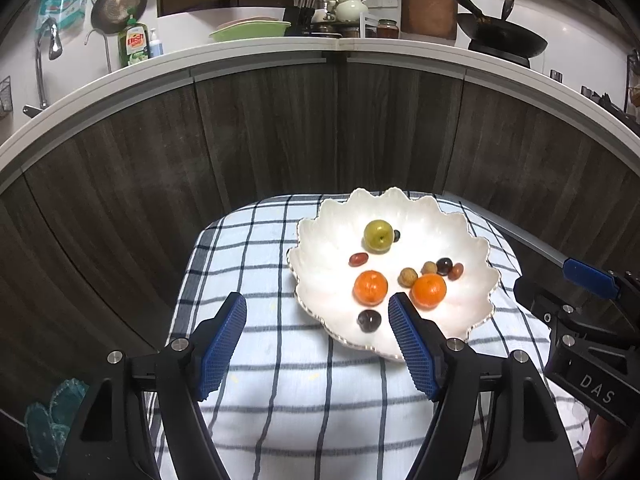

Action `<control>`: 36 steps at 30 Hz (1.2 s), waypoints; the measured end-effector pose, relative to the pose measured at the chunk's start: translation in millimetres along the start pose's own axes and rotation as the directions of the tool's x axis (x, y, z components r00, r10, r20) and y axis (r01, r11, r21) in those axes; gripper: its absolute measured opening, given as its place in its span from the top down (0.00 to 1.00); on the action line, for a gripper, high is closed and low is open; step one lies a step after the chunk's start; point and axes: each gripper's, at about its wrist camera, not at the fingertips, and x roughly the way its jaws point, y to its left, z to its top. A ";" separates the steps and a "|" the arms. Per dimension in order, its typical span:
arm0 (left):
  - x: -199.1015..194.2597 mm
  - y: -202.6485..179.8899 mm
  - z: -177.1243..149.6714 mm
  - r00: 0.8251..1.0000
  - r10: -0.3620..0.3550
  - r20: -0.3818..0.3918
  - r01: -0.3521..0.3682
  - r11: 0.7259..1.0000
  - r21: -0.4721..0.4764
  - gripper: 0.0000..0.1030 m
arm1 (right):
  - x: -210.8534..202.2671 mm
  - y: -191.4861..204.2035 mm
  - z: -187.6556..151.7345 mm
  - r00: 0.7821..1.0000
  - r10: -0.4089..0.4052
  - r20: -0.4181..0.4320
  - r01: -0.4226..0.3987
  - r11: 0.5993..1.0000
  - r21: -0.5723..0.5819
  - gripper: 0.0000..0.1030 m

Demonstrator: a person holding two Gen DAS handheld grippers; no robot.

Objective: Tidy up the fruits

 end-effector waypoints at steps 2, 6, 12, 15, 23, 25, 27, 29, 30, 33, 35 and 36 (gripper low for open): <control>-5.8 -0.1 -5.2 1.000 0.001 0.000 -0.001 1.000 -0.006 0.25 | -5.6 -1.1 -5.1 1.000 0.001 0.001 -0.001 1.000 0.007 0.33; -16.2 -1.6 -14.7 1.000 0.012 0.018 -0.012 1.000 -0.010 0.21 | -14.3 -2.2 -14.6 1.000 0.001 0.007 -0.001 1.000 0.012 0.33; -26.6 -2.7 -26.9 0.999 0.030 0.024 -0.030 1.000 0.000 0.15 | -24.6 -1.6 -31.2 1.000 -0.006 0.004 0.005 1.000 0.017 0.29; -30.0 -2.2 -33.4 0.999 0.045 0.027 -0.044 0.999 -0.008 0.12 | -29.4 -2.9 -38.7 1.000 -0.013 0.010 0.013 1.000 0.026 0.26; -34.9 -0.1 -52.2 0.999 0.038 0.011 -0.037 0.999 -0.029 0.09 | -39.1 -4.2 -54.6 1.000 -0.025 0.010 0.025 0.999 0.042 0.26; -36.3 0.2 -55.8 0.999 0.039 0.009 -0.038 0.999 -0.035 0.09 | -40.8 -4.7 -57.7 0.999 -0.030 0.014 0.029 0.998 0.048 0.26; -38.3 1.2 -60.1 0.999 0.039 0.009 -0.039 0.998 -0.041 0.09 | -42.5 -5.2 -61.3 0.999 -0.033 0.017 0.032 0.998 0.054 0.26; -40.6 1.9 -63.7 0.999 0.044 0.011 -0.043 0.998 -0.043 0.09 | -44.4 -5.6 -65.3 0.999 -0.039 0.023 0.038 0.998 0.059 0.26; -41.7 2.2 -66.1 0.999 0.046 0.011 -0.045 0.998 -0.045 0.09 | -45.5 -6.0 -67.2 0.999 -0.041 0.025 0.040 0.997 0.060 0.26; -43.1 3.1 -70.9 0.999 0.049 0.005 -0.049 0.998 -0.049 0.09 | -47.0 -7.1 -71.6 0.999 -0.047 0.026 0.045 0.997 0.070 0.26; -43.5 3.4 -74.3 0.999 0.051 -0.002 -0.051 0.997 -0.049 0.09 | -47.8 -8.9 -74.0 0.998 -0.049 0.027 0.046 0.996 0.079 0.26; -43.7 3.3 -76.0 0.999 0.051 -0.006 -0.051 0.997 -0.049 0.09 | -48.2 -9.7 -75.1 0.998 -0.051 0.028 0.049 0.995 0.082 0.26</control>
